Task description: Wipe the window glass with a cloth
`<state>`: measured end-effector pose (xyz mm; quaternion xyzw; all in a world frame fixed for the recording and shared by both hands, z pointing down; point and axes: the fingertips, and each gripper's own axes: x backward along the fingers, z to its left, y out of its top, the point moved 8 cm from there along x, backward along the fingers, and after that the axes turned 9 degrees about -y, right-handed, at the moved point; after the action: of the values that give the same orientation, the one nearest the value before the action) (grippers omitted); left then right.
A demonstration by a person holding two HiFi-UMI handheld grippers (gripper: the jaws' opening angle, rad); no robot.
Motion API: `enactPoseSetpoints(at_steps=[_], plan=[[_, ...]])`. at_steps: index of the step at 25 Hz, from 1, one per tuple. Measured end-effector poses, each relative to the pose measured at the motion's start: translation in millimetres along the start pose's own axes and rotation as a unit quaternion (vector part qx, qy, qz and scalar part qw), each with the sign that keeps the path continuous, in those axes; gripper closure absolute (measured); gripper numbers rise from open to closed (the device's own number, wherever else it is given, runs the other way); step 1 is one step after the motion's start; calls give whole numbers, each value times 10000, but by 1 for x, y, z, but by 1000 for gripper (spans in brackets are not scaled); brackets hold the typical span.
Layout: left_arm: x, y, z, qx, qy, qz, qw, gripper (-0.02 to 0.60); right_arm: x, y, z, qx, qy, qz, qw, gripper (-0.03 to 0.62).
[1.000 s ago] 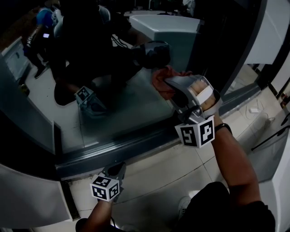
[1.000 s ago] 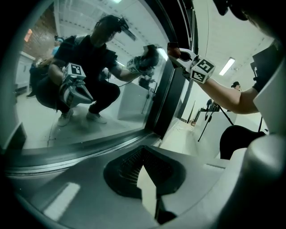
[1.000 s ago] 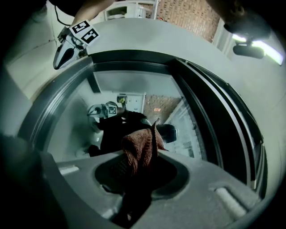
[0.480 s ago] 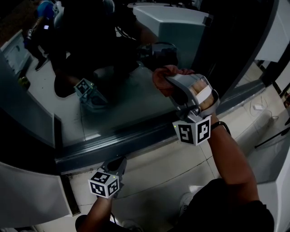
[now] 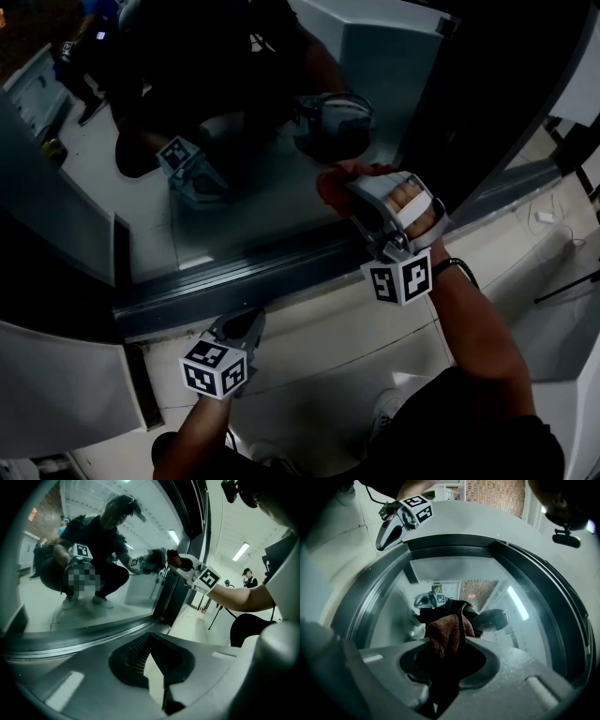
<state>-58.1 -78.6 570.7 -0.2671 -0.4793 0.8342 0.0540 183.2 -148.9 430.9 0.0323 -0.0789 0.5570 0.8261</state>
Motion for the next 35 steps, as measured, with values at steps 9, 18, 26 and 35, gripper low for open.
enactPoseSetpoints(at_steps=[9,18,26,35], plan=[[-4,0,-3,0,18,66,10000,565,7,-1,47,-293,508,-38,9983,520],[-4,-3,-5,-15,37,125,9999,565,14,1,78,-261,1029,-105,9943,520],[-4,1,-5,101,86,168,9998,565,19,-7,127,-215,1891,-161,9816,520],[-5,-3,-4,97,121,233,9996,565,20,-4,151,-312,2017,-275,9786,520]])
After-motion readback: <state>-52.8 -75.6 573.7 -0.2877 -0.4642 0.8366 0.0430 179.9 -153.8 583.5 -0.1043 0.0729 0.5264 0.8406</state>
